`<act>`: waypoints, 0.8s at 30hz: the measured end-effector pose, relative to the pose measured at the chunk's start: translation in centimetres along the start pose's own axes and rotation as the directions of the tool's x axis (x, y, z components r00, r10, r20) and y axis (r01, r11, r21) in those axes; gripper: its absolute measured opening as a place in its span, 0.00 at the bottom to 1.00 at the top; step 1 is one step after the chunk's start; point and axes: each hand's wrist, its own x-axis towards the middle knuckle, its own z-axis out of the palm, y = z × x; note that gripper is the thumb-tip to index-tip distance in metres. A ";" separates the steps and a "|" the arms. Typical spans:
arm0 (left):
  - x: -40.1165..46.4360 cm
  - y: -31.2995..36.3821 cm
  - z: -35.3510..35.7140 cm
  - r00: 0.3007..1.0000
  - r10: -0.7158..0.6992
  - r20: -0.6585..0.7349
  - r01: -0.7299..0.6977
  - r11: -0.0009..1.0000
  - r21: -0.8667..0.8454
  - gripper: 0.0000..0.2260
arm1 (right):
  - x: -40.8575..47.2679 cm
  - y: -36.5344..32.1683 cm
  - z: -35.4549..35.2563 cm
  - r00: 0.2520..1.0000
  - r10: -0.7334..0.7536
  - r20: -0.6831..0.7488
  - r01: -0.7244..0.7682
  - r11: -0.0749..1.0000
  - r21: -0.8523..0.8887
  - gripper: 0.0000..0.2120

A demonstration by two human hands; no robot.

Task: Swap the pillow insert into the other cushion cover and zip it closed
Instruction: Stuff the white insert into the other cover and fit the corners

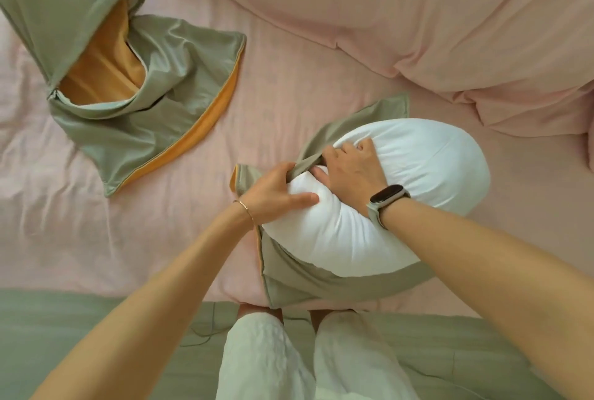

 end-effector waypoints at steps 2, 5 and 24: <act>0.3 -0.8 0.9 0.990 0.001 -0.144 0.003 1.000 0.029 0.24 | 0.4 0.1 -0.7 0.997 0.008 -0.073 -0.002 0.997 0.083 0.19; 0.9 -0.7 2.3 0.956 0.018 -0.294 -0.020 1.000 -0.003 0.21 | 0.7 1.4 -3.3 0.958 -0.039 -0.283 0.115 0.959 0.258 0.11; 1.7 0.0 -1.7 0.976 -0.187 -0.112 0.154 0.956 -0.249 0.13 | -5.4 -2.0 -4.5 0.837 -0.471 0.279 0.478 0.877 0.048 0.32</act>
